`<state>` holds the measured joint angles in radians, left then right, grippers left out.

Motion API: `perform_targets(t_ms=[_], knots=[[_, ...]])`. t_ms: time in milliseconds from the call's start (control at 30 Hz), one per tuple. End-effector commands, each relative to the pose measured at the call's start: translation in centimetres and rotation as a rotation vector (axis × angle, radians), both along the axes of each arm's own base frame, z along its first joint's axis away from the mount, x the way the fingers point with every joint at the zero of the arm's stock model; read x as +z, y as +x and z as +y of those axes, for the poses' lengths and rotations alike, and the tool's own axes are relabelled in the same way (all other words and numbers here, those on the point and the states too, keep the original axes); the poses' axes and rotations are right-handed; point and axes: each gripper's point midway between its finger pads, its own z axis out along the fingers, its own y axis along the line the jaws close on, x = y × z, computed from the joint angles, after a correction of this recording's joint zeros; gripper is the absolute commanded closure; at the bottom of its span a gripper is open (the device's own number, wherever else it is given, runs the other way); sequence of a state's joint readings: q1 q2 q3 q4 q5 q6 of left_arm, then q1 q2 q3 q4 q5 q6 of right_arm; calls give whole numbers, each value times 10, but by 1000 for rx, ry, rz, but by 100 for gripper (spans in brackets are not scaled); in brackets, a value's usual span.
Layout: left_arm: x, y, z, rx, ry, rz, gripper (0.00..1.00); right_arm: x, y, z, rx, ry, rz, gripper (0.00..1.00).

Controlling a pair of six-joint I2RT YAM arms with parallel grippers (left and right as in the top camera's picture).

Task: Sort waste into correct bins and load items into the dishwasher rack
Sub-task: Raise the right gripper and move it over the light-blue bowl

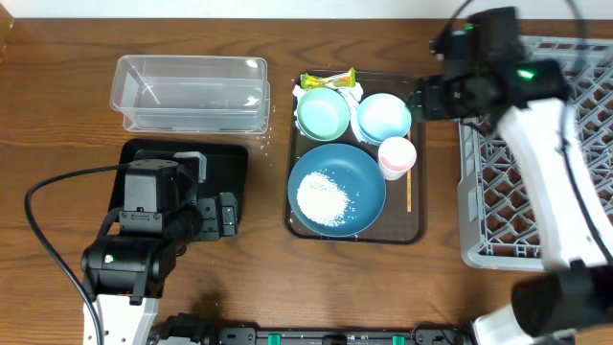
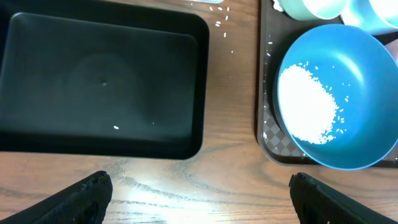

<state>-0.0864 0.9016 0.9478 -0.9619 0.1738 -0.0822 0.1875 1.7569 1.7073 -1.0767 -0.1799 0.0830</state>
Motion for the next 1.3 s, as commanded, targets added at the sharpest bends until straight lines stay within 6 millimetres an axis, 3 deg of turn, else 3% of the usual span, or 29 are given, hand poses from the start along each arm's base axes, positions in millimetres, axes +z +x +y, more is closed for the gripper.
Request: perform_targets(t_ms=[0, 33, 167, 467, 600, 833, 1267], knots=[[4, 1, -1, 5, -7, -10, 6, -35, 12, 0, -64, -60, 73, 41], [4, 1, -1, 5, -7, -10, 6, -53, 16, 2, -86, -69, 112, 46], [4, 1, -1, 5, -7, -10, 6, -86, 23, 10, -82, -85, 161, 54], [4, 2, -1, 5, -7, -11, 6, -147, 34, -6, -197, -202, 235, 52], [4, 2, -1, 5, -7, -11, 6, -151, 41, -3, -197, -194, 216, 51], [5, 2, -1, 5, -7, -12, 6, -149, 59, 0, -214, -169, 144, 59], [5, 2, -1, 5, -8, -12, 6, -149, 71, -8, -300, -184, 89, 71]])
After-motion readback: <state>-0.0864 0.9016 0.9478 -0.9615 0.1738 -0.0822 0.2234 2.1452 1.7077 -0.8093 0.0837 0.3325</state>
